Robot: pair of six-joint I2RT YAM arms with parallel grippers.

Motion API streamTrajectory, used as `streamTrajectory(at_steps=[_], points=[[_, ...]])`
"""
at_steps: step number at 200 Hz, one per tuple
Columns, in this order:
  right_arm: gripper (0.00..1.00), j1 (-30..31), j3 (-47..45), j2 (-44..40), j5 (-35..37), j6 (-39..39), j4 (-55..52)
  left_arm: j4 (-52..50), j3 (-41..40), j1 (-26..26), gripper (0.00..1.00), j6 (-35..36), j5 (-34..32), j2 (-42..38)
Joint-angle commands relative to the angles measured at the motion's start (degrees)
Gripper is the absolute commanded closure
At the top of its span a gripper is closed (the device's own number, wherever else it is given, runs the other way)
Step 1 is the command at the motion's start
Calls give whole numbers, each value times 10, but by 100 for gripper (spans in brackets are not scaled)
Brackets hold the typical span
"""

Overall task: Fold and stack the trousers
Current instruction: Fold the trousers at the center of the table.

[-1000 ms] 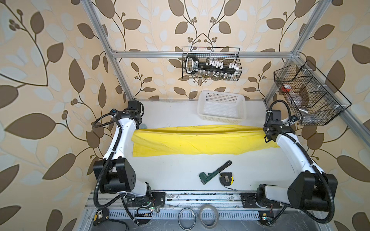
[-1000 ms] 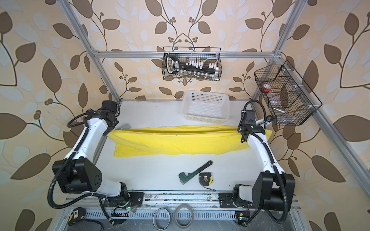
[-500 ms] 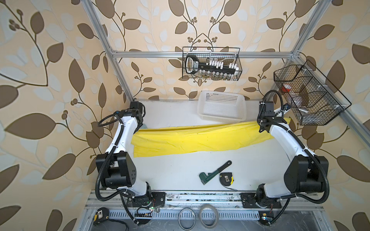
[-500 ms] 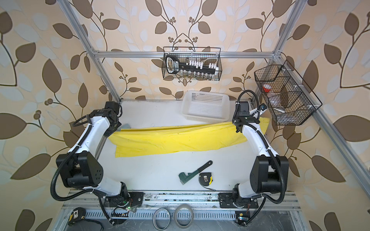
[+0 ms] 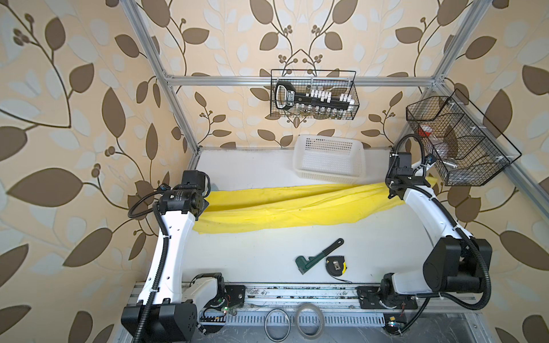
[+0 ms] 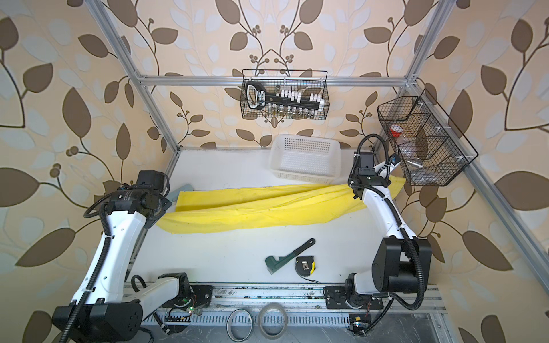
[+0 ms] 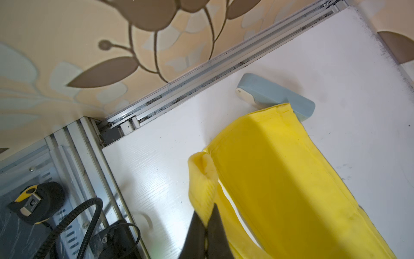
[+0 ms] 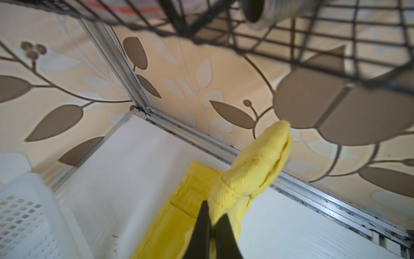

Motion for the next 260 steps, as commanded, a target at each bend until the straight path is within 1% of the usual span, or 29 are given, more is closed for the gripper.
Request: streamTrajectory(at_steps=[1, 16, 34, 59, 75, 103, 121, 124, 132, 220, 239, 260], points=[[97, -20, 0, -22, 38, -2, 39, -17, -32, -4, 100, -15, -13, -12], [97, -8, 4, -12, 38, -5, 45, -1, -36, -4, 100, -10, -35, 12], [97, -1, 14, 5, 38, -3, 45, 1, -16, -4, 100, -16, -67, 55], [97, 4, 29, 24, 41, 4, 43, 30, 10, -3, 100, -11, -88, 103], [97, 6, 35, 34, 39, 5, 45, 59, 21, -3, 100, 0, -90, 131], [97, 15, 40, 53, 36, 9, 47, 78, 36, -2, 100, 6, -87, 190], [97, 18, 42, 68, 35, 9, 50, 90, 46, -2, 100, 10, -85, 210], [97, 19, 43, 71, 35, 9, 50, 92, 48, -2, 100, 11, -84, 227], [97, 20, 45, 78, 35, 9, 52, 96, 55, -2, 100, 14, -83, 241], [97, 21, 47, 158, 33, 7, 85, 121, 120, -2, 100, 39, -102, 372], [96, 17, 47, 177, 34, 7, 90, 121, 134, -2, 100, 40, -92, 393], [93, 17, 69, 200, 32, 5, 91, 129, 142, -2, 98, 43, -74, 408]])
